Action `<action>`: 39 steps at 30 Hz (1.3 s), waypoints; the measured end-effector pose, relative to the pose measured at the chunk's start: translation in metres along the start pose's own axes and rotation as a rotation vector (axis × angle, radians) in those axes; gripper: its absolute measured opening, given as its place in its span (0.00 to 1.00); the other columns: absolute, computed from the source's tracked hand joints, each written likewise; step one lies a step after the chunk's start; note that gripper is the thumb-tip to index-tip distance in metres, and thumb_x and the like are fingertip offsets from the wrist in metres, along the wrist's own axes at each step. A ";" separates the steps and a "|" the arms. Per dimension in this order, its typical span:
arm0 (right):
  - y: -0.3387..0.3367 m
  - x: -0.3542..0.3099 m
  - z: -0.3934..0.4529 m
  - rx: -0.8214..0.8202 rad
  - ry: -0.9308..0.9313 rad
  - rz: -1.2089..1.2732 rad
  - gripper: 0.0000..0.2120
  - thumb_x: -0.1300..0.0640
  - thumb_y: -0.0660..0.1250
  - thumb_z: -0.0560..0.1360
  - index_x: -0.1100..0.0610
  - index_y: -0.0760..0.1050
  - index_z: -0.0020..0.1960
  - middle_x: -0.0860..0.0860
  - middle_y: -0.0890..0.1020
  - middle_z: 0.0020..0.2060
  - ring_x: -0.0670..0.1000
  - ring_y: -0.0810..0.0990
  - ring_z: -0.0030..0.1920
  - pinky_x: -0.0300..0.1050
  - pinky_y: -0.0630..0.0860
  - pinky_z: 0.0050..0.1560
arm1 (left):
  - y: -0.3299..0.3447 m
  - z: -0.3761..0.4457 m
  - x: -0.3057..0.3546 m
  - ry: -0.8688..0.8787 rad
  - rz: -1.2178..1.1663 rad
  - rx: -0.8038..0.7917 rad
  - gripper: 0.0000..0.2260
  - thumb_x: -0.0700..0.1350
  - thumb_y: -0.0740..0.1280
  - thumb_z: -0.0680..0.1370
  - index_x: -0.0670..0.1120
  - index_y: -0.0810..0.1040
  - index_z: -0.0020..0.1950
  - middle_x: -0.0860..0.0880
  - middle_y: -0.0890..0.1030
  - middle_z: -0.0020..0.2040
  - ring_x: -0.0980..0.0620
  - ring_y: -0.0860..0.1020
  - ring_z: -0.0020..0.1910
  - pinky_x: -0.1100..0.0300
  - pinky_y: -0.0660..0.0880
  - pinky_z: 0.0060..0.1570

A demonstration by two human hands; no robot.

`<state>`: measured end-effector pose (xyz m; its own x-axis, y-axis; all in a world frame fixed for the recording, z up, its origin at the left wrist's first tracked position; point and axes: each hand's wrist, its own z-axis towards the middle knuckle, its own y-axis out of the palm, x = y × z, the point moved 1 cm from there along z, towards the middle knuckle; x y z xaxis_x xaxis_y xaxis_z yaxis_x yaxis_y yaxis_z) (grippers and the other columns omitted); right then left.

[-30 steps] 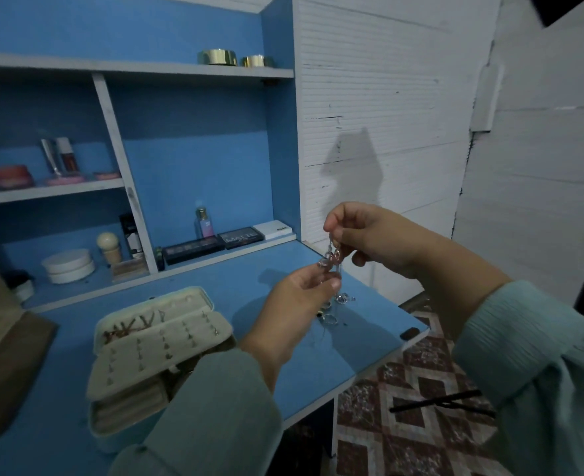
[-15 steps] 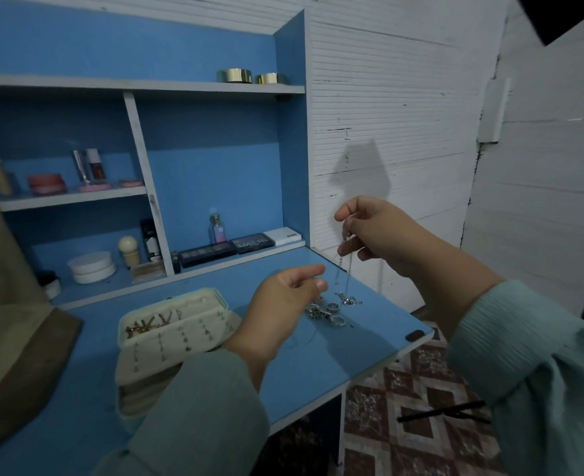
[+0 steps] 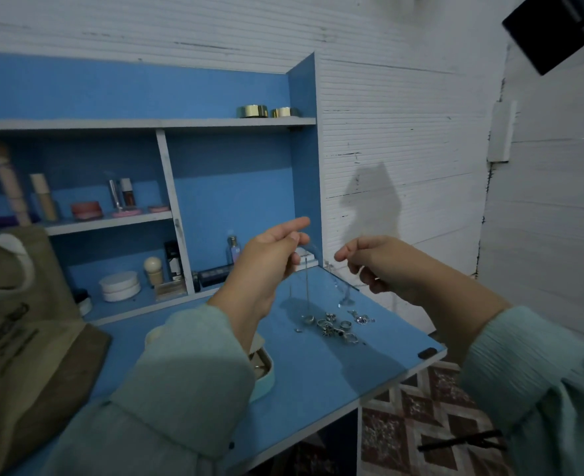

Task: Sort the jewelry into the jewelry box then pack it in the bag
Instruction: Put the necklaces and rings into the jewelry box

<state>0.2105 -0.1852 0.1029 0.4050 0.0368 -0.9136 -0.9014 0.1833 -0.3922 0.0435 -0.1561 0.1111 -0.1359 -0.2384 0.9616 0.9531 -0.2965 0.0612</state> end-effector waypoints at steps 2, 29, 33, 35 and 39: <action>0.000 -0.002 -0.003 -0.031 -0.012 -0.042 0.10 0.60 0.58 0.78 0.55 0.79 0.45 0.51 0.74 0.36 0.48 0.69 0.31 0.40 0.65 0.32 | 0.001 0.003 0.012 -0.005 -0.052 -0.029 0.13 0.37 0.56 0.81 0.51 0.78 0.50 0.52 0.76 0.40 0.61 0.68 0.24 0.67 0.71 0.35; 0.027 -0.021 0.003 -0.126 -0.012 0.151 0.04 0.56 0.66 0.76 0.52 0.76 0.41 0.48 0.81 0.36 0.46 0.75 0.39 0.41 0.68 0.41 | 0.006 0.019 0.063 0.036 0.066 -0.228 0.12 0.37 0.57 0.80 0.50 0.77 0.55 0.52 0.82 0.47 0.60 0.67 0.25 0.70 0.60 0.22; 0.034 -0.009 0.004 -0.140 -0.008 0.175 0.04 0.59 0.64 0.76 0.51 0.76 0.47 0.47 0.80 0.32 0.45 0.77 0.36 0.41 0.68 0.40 | -0.003 0.023 0.066 0.046 0.043 -0.201 0.12 0.38 0.57 0.80 0.51 0.76 0.55 0.53 0.82 0.47 0.60 0.66 0.26 0.70 0.60 0.23; 0.036 -0.003 0.004 -0.145 -0.006 0.212 0.04 0.60 0.64 0.77 0.53 0.76 0.48 0.49 0.78 0.32 0.45 0.77 0.36 0.42 0.69 0.41 | -0.008 0.027 0.066 0.053 0.018 -0.176 0.12 0.37 0.57 0.80 0.51 0.76 0.57 0.53 0.82 0.46 0.60 0.67 0.26 0.71 0.60 0.22; 0.035 0.004 0.004 -0.129 0.016 0.300 0.04 0.59 0.64 0.77 0.55 0.76 0.43 0.50 0.78 0.33 0.47 0.77 0.38 0.43 0.71 0.46 | -0.020 0.035 0.065 0.060 -0.080 -0.067 0.13 0.36 0.56 0.80 0.50 0.75 0.57 0.52 0.81 0.49 0.60 0.68 0.25 0.70 0.62 0.23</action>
<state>0.1815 -0.1752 0.0863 0.1165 0.0547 -0.9917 -0.9926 0.0403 -0.1144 0.0255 -0.1333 0.1818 -0.2283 -0.2656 0.9367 0.9188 -0.3771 0.1170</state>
